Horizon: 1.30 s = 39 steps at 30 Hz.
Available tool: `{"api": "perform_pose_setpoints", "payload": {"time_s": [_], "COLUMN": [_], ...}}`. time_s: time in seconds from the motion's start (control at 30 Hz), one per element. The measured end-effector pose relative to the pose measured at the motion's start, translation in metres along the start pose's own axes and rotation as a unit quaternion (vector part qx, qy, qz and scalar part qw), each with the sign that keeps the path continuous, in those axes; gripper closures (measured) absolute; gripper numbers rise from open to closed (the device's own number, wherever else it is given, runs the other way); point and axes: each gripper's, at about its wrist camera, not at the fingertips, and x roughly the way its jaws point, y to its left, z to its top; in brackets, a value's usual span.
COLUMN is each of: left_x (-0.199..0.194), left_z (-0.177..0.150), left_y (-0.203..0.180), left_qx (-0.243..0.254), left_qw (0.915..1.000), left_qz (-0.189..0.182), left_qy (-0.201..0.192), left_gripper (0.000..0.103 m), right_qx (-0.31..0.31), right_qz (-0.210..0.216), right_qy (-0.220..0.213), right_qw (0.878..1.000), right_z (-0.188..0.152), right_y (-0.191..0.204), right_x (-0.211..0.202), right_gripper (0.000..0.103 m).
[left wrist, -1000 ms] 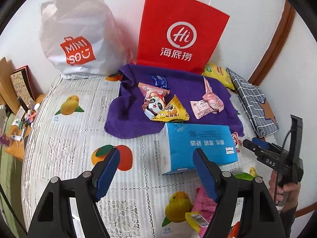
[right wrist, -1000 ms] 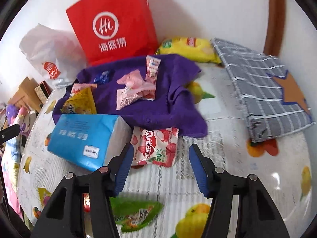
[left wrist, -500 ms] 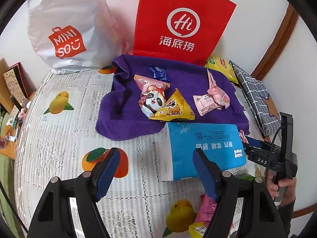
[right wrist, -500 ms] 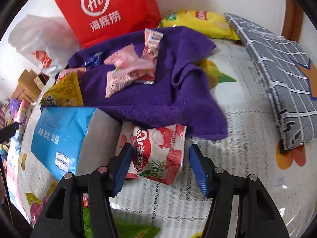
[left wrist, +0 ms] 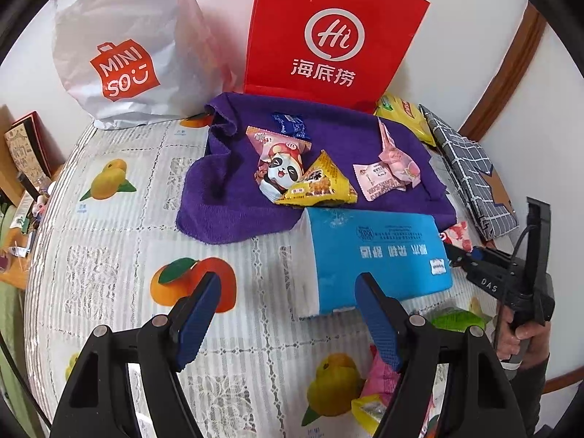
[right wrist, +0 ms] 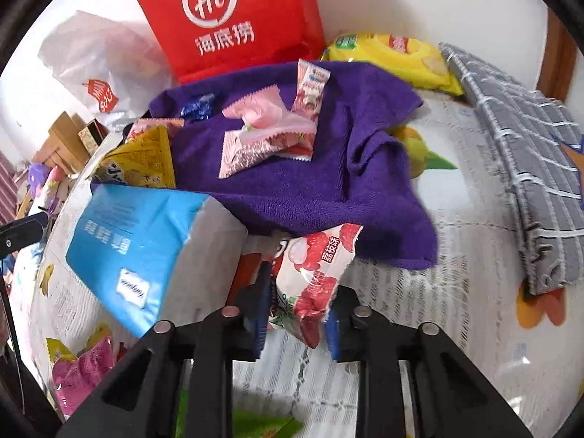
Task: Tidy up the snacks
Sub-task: 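Grasp the red-white strawberry packet with the right tool while the left tool reaches the pink bag, then lift the strawberry packet with the right tool while the left tool grasps the pink bag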
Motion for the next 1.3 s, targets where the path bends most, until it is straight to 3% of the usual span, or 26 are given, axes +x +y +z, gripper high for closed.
{"api": "perform_pose_setpoints", "payload": {"time_s": [0.33,0.63,0.77,0.9,1.3], "left_x": [-0.019,-0.016,-0.016,0.0,0.003], "left_z": [-0.036,-0.069,-0.07,-0.073,-0.1], "left_y": [-0.025,-0.073,-0.088,-0.1,-0.086], "left_qx": [0.021,0.072,0.087,0.105,0.108], "left_qw": [0.9993,0.996,0.994,0.991,0.99], "left_qz": [-0.028,-0.046,-0.062,-0.069,-0.057], "left_qy": [0.007,0.028,0.023,0.047,0.071], "left_gripper": [0.029,0.029,0.029,0.029,0.028], "right_qx": [0.036,0.034,0.037,0.047,0.061], "right_qz": [-0.019,-0.034,-0.037,-0.038,-0.048], "right_qy": [-0.058,-0.088,-0.093,-0.095,-0.091], "right_qw": [0.997,0.995,0.994,0.994,0.993], "right_z": [-0.022,-0.062,-0.079,-0.095,-0.112], "right_y": [-0.002,0.004,0.0,-0.005,-0.017], "right_x": [-0.067,-0.116,-0.128,-0.134,-0.134], "right_gripper": [0.083,0.083,0.083,0.083,0.083]}}
